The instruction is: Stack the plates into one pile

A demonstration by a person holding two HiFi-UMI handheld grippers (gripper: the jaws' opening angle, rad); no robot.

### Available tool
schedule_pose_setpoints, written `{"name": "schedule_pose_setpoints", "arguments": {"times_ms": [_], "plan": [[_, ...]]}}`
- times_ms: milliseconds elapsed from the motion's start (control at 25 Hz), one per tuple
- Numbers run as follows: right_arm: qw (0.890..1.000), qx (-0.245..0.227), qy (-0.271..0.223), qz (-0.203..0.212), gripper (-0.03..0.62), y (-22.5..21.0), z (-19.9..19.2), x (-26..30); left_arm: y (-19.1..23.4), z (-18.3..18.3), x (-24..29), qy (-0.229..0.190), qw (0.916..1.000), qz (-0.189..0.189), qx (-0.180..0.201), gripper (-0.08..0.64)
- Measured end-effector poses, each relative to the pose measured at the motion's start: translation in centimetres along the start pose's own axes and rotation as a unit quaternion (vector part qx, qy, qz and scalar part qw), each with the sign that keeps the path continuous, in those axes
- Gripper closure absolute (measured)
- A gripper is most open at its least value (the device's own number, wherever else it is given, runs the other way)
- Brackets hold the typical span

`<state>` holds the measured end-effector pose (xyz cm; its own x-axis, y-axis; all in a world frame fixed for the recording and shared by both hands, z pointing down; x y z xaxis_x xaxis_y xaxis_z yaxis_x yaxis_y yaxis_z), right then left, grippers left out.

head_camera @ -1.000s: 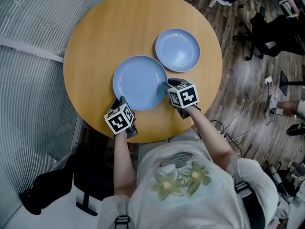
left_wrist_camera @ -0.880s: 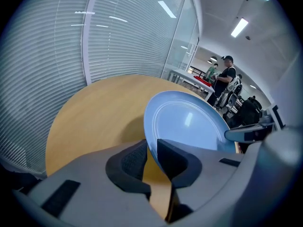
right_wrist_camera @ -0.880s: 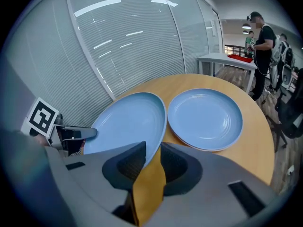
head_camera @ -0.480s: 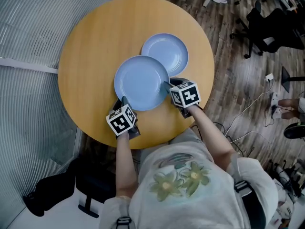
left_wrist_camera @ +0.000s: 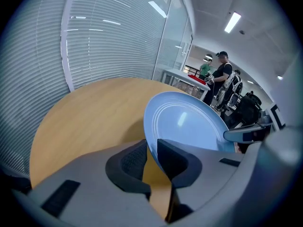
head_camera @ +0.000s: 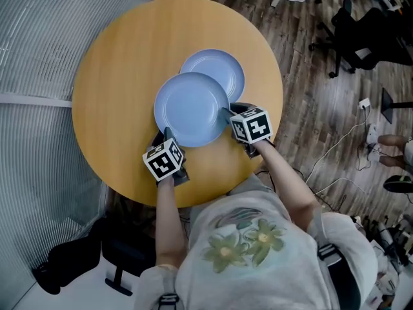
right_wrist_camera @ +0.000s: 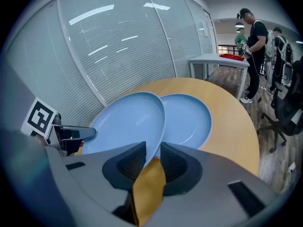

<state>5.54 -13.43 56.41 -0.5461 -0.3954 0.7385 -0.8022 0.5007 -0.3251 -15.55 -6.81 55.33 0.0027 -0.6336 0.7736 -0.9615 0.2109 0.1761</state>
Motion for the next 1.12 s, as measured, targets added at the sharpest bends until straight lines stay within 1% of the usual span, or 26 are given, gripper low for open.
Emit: {"name": "schedule_pose_setpoints", "arguments": {"times_ms": [200, 640, 880, 1120], "plan": [[1.000, -0.001, -0.005, -0.008, 0.479, -3.6, 1.4, -0.4, -3.2, 1.4, 2.0, -0.005, 0.9999, -0.005, 0.008, 0.479], [0.999, 0.010, -0.023, -0.024, 0.479, -10.5, 5.3, -0.1, -9.1, 6.5, 6.2, -0.023, 0.9987, -0.025, 0.037, 0.479], [0.999, 0.010, -0.023, -0.031, 0.479, -13.2, 6.7, 0.9, -10.6, 7.6, 9.2, -0.014, 0.9985, -0.021, 0.048, 0.479], [0.999, 0.012, -0.014, -0.032, 0.479, -14.5, 7.0, 2.5, -10.7, 7.7, 11.6, 0.001, 0.9986, -0.017, 0.050, 0.479]]}}
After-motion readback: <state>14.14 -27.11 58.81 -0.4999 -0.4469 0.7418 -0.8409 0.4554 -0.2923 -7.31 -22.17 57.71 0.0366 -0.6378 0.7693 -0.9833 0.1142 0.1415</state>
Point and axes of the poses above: the fingertips, and each gripper's own axes: x forward along the fingers, y to its left, z out of its top, the point moved 1 cm from there along -x, backward along the fingers, and after that the axes turned 2 degrees about -y, right-handed, at the moved point
